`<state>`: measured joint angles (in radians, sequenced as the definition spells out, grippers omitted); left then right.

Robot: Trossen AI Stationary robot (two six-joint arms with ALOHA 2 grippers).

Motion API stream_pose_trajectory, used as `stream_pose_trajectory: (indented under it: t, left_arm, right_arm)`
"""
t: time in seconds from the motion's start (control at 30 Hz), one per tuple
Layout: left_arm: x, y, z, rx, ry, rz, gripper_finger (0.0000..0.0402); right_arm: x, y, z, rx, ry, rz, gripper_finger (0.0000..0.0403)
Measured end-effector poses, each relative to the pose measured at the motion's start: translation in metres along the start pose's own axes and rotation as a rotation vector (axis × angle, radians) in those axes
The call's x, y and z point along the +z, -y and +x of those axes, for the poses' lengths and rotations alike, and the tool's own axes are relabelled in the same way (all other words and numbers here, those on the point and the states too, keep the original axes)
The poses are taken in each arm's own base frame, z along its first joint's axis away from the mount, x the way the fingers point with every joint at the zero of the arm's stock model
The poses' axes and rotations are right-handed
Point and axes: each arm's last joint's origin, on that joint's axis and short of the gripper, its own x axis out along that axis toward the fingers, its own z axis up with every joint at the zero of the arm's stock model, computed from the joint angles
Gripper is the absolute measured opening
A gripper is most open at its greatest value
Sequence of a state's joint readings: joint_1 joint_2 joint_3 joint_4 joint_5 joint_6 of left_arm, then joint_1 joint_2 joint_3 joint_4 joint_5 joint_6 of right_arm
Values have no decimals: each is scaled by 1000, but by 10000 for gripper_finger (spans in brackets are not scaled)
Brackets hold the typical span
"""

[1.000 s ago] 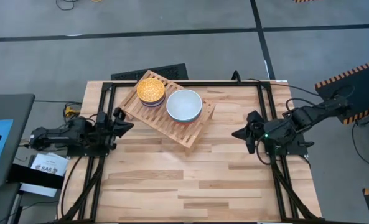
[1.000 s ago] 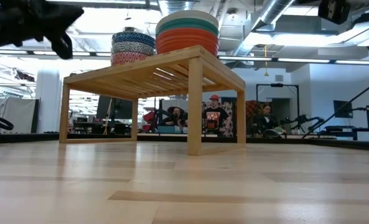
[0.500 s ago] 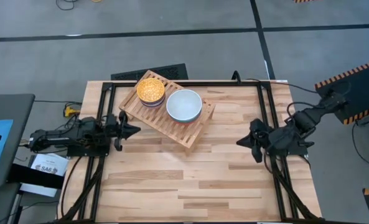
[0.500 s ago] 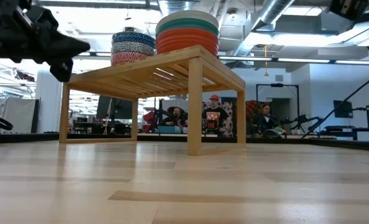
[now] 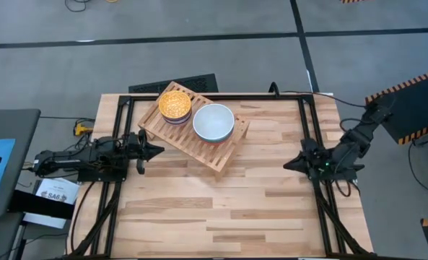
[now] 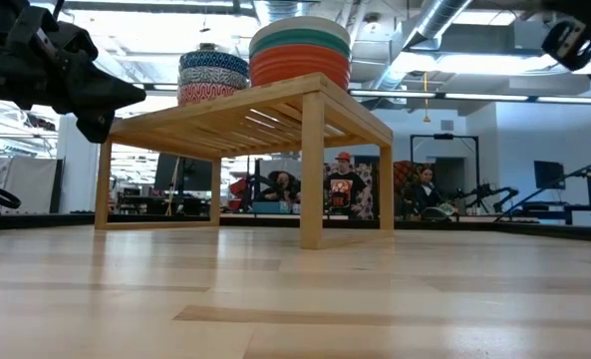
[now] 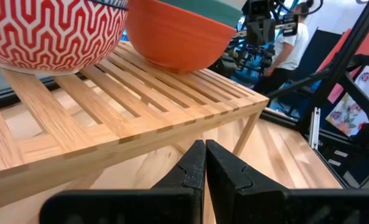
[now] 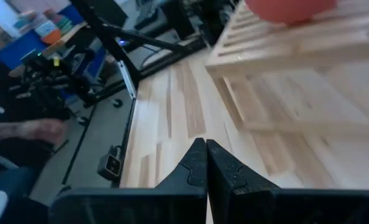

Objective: Place and stack bowls onto a shelf
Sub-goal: Return to Home Position

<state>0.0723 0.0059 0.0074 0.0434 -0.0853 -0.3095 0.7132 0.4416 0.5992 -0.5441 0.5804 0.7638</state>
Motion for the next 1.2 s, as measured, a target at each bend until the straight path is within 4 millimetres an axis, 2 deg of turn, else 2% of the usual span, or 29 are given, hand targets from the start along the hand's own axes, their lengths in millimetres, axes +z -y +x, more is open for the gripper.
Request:
stream_pose_trajectory:
  t: [0.13,0.3,0.5,0.67,0.83,0.93,1.0,1.1,1.2]
  left_arm:
    - [0,0,0,0,0,0,0]
    - [0,0,0,0,0,0,0]
    - [0,0,0,0,-1,0,0]
    - [0,0,0,0,-1,-1,0]
    - [0,0,0,0,-1,-1,0]
    - [0,0,0,0,-1,-1,0]
    - [0,0,0,0,-1,-1,0]
    - [0,0,0,1,-1,-1,0]
    - [0,0,0,0,-1,-2,0]
  right_arm:
    - [0,9,5,35,58,-88,17]
    - [-4,28,9,-4,63,-170,17]
    - [-28,54,11,85,104,-122,17]
    - [-40,67,9,120,235,-143,17]
    - [-45,74,22,98,313,-175,17]
    - [-56,83,33,99,323,-175,17]
    - [-56,83,34,149,341,-181,17]
    - [-67,88,42,178,295,-199,17]
    - [-66,86,41,199,315,-253,17]
